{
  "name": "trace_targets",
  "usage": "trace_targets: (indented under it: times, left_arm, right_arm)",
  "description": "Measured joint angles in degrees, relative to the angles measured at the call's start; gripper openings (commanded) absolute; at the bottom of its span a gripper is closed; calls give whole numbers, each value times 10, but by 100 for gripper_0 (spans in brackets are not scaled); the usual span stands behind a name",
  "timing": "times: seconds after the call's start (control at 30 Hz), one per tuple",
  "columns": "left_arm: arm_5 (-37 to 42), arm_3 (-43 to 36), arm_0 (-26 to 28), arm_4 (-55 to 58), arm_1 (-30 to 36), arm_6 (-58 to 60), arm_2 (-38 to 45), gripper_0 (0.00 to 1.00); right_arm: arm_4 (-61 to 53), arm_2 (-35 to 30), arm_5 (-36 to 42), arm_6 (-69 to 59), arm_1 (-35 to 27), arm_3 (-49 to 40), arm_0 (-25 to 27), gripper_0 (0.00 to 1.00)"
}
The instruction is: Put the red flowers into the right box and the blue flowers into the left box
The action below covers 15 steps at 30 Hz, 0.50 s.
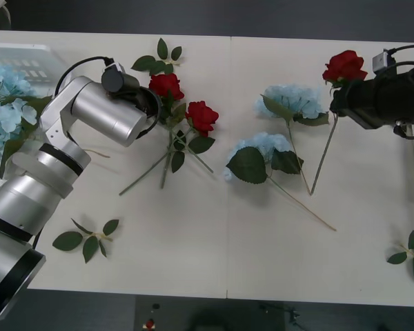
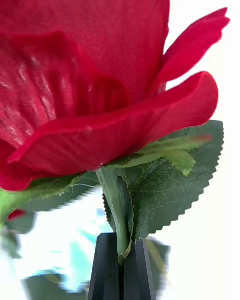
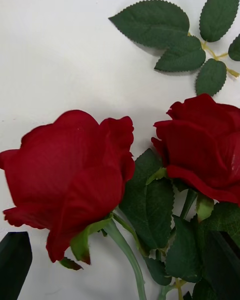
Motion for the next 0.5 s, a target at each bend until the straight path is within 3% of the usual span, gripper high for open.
trace_targets:
  times: [0.1,0.23,0.5]
  left_arm:
    - [-1,11,-2,0,-6,0,0,100]
    - [-1,21,-2,0,-8,0,0,97]
    - [-1,51,-2,-44,-7,0,-29,89]
  right_arm:
    - [-67,-27,0,24,3,9,0,0]
    - [-92,-68,10,161,26,56,0,0]
    - [20,-153,102,303,63,215,-17,0]
